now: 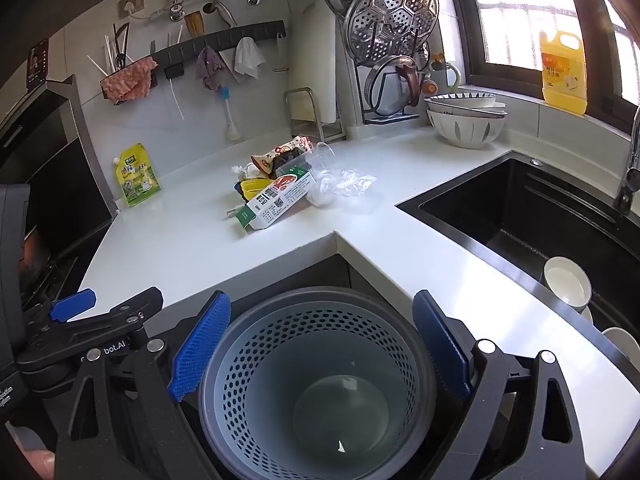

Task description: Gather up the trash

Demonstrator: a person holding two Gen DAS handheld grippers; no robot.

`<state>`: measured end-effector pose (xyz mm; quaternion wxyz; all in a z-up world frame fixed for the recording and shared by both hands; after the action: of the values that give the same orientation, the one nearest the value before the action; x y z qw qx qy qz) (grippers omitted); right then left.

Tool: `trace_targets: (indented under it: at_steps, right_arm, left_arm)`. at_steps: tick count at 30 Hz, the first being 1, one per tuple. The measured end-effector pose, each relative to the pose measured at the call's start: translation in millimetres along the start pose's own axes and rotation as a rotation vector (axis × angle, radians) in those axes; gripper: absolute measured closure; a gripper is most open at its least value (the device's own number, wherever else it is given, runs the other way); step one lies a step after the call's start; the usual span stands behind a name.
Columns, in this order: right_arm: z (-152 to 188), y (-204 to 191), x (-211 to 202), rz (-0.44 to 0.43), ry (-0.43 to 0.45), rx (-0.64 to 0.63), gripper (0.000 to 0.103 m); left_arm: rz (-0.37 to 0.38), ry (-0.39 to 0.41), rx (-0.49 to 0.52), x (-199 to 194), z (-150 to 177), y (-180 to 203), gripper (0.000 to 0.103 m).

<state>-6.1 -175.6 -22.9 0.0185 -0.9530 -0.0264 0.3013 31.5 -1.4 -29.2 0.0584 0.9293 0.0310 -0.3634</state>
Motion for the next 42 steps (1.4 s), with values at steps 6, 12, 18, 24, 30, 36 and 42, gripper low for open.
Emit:
trace_targets:
  at_steps: [6, 12, 18, 24, 30, 36, 42]
  right_arm:
    - [0.6, -0.8, 0.5, 0.000, 0.003, 0.000, 0.015]
    - [1.1, -1.0, 0.9, -0.002, 0.004, 0.004, 0.015]
    - [0.7, -0.5, 0.5, -0.003, 0.007, 0.003, 0.015]
    - [0.2, -0.5, -0.2, -0.006, 0.008, 0.004, 0.015]
    - [-1.4, 0.7, -1.9, -0.007, 0.014, 0.006, 0.015]
    - [-2.1, 0.3, -1.9, -0.008, 0.014, 0.005, 0.015]
    - [-1.8, -0.2, -1.9, -0.009, 0.013, 0.006, 0.015]
  left_arm:
    - [0.002, 0.000, 0.001, 0.8, 0.2, 0.2, 0.006]
    - [-0.002, -0.003, -0.001, 2.4, -0.4, -2.0, 0.006]
    - [-0.003, 0.001, -0.002, 2.8, -1.1, -3.9, 0.006]
    - [-0.005, 0.003, -0.001, 3.1, -0.6, -3.2, 0.006]
    - [-0.005, 0.004, -0.003, 2.6, -1.0, -3.3, 0.006]
    - [-0.005, 0.006, -0.001, 1.4, -1.9, -3.3, 0.006]
    - [-0.006, 0.008, -0.004, -0.2, -4.0, -3.7, 0.006]
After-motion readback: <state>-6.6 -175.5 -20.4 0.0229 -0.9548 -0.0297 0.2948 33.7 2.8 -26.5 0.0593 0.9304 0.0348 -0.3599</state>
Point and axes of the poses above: each gripper's, at about its wrist camera, not at the fingertips, and x roughly the way its jaws point, y to its right, z to its underside, the point moved 5 cm from there along x, roughly the way its jaws point, and after that the axes turned 9 degrees about -x, right-handed, at the moved point
